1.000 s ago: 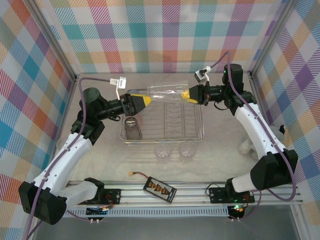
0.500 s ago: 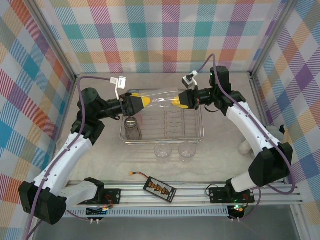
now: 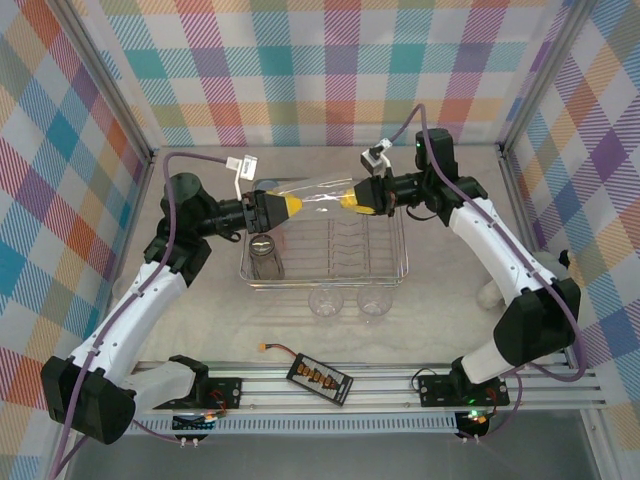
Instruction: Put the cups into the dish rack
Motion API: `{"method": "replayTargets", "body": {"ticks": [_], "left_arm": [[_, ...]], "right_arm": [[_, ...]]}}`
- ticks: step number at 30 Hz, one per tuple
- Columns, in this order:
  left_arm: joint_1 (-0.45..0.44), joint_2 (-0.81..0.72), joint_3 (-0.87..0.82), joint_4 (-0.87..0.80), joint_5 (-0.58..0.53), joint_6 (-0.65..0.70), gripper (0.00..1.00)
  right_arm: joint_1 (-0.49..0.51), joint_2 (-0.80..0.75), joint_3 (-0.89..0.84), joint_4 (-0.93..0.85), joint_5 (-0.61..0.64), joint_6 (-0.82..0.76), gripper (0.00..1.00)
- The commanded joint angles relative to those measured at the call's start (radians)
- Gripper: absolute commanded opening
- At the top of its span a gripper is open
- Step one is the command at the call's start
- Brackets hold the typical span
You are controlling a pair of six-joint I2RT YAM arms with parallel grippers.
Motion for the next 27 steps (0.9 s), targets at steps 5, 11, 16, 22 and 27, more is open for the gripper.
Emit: {"method": "replayTargets", "body": {"ticks": [5,11,16,22,27], "left_arm": [[-0.003,-0.001,0.066,-0.199,0.027,0.133,0.47],[-0.009,0.005,0.144,-0.52,-0.187,0.322,0.09],[-0.012,-0.002,0.193,-0.719,-0.476,0.379,0.02],[-0.025,0.046,0.269,-0.892,-0.642,0.376,0.0],[-0.072,0.106,0.331,-0.928,-0.697,0.376,0.0]], "right_arm": [[-0.002,0.034,0.051,-0.049,0.063,-0.032,0.0],[-0.011,0.068,0.158,-0.378,0.281,-0.205,0.47],[-0.06,0.063,0.185,-0.716,0.839,-0.306,0.52],[-0.075,-0.016,0.013,-0.695,1.14,-0.3,0.51],[-0.075,0.016,-0.053,-0.684,1.235,-0.336,0.45]]}}
